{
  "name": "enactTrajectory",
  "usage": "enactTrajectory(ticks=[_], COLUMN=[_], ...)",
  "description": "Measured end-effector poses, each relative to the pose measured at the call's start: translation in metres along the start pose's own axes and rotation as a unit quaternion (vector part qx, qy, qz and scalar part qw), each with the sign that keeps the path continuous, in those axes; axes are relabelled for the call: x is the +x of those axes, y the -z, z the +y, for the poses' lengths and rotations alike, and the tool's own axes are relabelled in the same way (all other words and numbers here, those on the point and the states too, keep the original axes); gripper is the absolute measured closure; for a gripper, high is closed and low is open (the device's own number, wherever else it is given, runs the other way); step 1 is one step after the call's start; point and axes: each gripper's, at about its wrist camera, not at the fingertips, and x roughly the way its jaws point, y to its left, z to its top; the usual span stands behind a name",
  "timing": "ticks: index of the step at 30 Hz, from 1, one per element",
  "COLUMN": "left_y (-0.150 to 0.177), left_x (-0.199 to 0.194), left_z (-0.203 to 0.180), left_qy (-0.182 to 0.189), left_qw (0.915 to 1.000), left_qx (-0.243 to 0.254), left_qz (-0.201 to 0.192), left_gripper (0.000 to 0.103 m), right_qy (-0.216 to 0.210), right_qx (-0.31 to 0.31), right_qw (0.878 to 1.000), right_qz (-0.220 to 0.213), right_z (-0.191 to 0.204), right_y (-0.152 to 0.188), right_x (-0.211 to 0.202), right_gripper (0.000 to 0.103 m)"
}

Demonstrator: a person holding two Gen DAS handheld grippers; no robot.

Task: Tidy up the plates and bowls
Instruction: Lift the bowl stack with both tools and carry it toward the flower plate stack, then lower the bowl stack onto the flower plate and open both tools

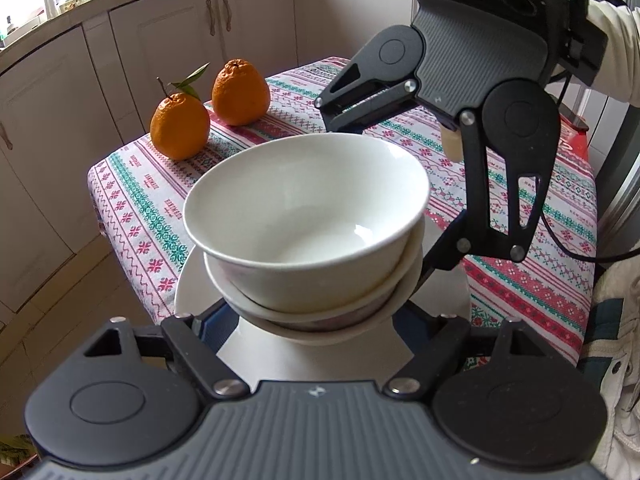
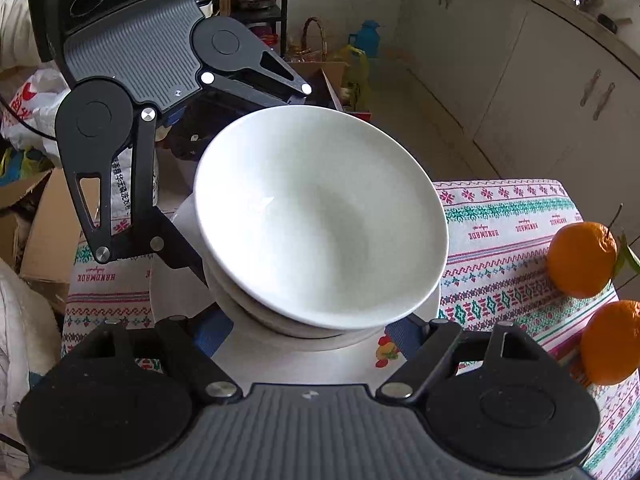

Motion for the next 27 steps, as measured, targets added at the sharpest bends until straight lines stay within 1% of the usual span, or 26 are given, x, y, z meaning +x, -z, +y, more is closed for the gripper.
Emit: enactTrajectory(ticks=[4, 5, 6, 8, 9, 12, 16, 18, 20, 22, 24, 27], left_y=[0.002, 0.002, 0.002, 0.004, 0.006, 0.014, 0.024, 0.027, 0.031, 0.032, 0.032, 0.032], left_x=[0.000, 0.000, 0.000, 0.000, -0.002, -0.009, -0.032, -0.045, -0.057, -0.065, -0.067, -0.067], left_z=[-0.001, -0.002, -0.003, -0.006, -0.008, -0.020, -0.039, -0.051, -0.068, -0.084, -0.100, -0.123], left_qy=[-0.004, -0.006, -0.012, -0.026, -0.028, -0.038, -0.078, -0.103, -0.143, -0.172, -0.201, -0.221], left_qw=[1.0000, 1.0000, 0.9999, 0.9997, 0.9996, 0.9992, 0.9954, 0.9909, 0.9817, 0.9716, 0.9610, 0.9497], left_qx=[0.000, 0.000, 0.002, 0.000, -0.003, -0.010, -0.038, -0.052, -0.064, -0.082, -0.111, -0.152], left_qz=[-0.003, -0.003, -0.004, -0.004, -0.005, -0.008, -0.041, -0.070, -0.109, -0.140, -0.154, -0.162], left_gripper=[0.019, 0.018, 0.014, 0.008, 0.008, 0.008, 0.007, 0.001, 0.001, 0.001, 0.001, 0.000], right_qy=[0.004, 0.006, 0.007, 0.006, 0.008, 0.022, 0.065, 0.098, 0.142, 0.163, 0.182, 0.215], right_qx=[0.001, 0.001, 0.003, 0.008, 0.010, 0.018, 0.045, 0.066, 0.094, 0.129, 0.176, 0.238], right_qw=[1.000, 1.000, 1.000, 1.000, 1.000, 0.999, 0.997, 0.993, 0.985, 0.978, 0.967, 0.946], right_qz=[-0.004, -0.005, -0.006, -0.012, -0.017, -0.025, -0.024, -0.023, -0.023, -0.028, -0.035, -0.055], right_z=[0.001, 0.002, 0.003, 0.005, 0.007, 0.016, 0.032, 0.043, 0.056, 0.066, 0.077, 0.094], right_y=[0.002, 0.002, 0.002, 0.003, 0.004, 0.008, 0.022, 0.030, 0.037, 0.045, 0.054, 0.072], right_x=[0.000, 0.000, -0.002, -0.005, -0.008, -0.019, -0.038, -0.048, -0.059, -0.069, -0.079, -0.092], right_gripper=[0.017, 0.016, 0.015, 0.005, 0.003, 0.003, 0.002, 0.000, 0.000, 0.000, 0.000, 0.000])
